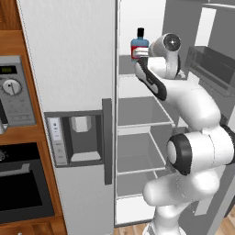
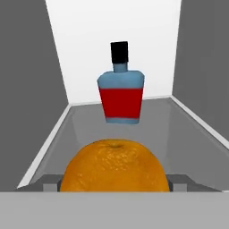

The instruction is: Pick the banana and orange from the fridge and place them on the plate next to the blender to make a fruit smoothie.

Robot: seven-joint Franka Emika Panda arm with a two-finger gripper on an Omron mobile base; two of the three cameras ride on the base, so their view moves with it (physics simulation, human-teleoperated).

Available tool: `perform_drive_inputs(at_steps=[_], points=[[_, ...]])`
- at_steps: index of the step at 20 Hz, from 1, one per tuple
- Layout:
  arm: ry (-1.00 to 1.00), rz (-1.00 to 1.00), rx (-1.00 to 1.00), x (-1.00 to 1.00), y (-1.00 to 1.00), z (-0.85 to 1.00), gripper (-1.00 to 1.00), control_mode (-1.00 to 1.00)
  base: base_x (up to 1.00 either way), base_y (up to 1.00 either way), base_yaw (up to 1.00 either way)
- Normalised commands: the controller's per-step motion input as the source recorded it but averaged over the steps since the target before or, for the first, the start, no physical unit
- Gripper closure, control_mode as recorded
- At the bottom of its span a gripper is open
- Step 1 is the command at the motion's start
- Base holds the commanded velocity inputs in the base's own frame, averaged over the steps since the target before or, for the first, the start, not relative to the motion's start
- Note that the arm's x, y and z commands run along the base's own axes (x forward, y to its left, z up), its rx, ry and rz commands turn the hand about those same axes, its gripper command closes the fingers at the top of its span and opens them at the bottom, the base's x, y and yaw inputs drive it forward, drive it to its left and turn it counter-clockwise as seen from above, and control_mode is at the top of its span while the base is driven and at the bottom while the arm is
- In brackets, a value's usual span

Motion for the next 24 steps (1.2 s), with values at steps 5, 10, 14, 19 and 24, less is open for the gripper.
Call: perform_drive_inputs(at_steps=[5,10,14,19,24], points=[[0.01,0.11,-0.01,-1.0,0.09,0.31,1.0,-1.0,0.0,0.0,0.0],[0.26,0.05,-0.13,-1.0,0.02,-0.13,1.0,-1.0,0.0,0.0,0.0],[0.45,0.01,-0.3,-1.0,0.17,-0.7,1.0,-1.0,0.0,0.0,0.0],[0.33,0.13,-0.24,-1.0,0.26,-0.75,1.0,-1.0,0.0,0.0,0.0],[-0.11,0.21,-0.09,-1.0,0.35,-0.48,1.0,-1.0,0.0,0.0,0.0]])
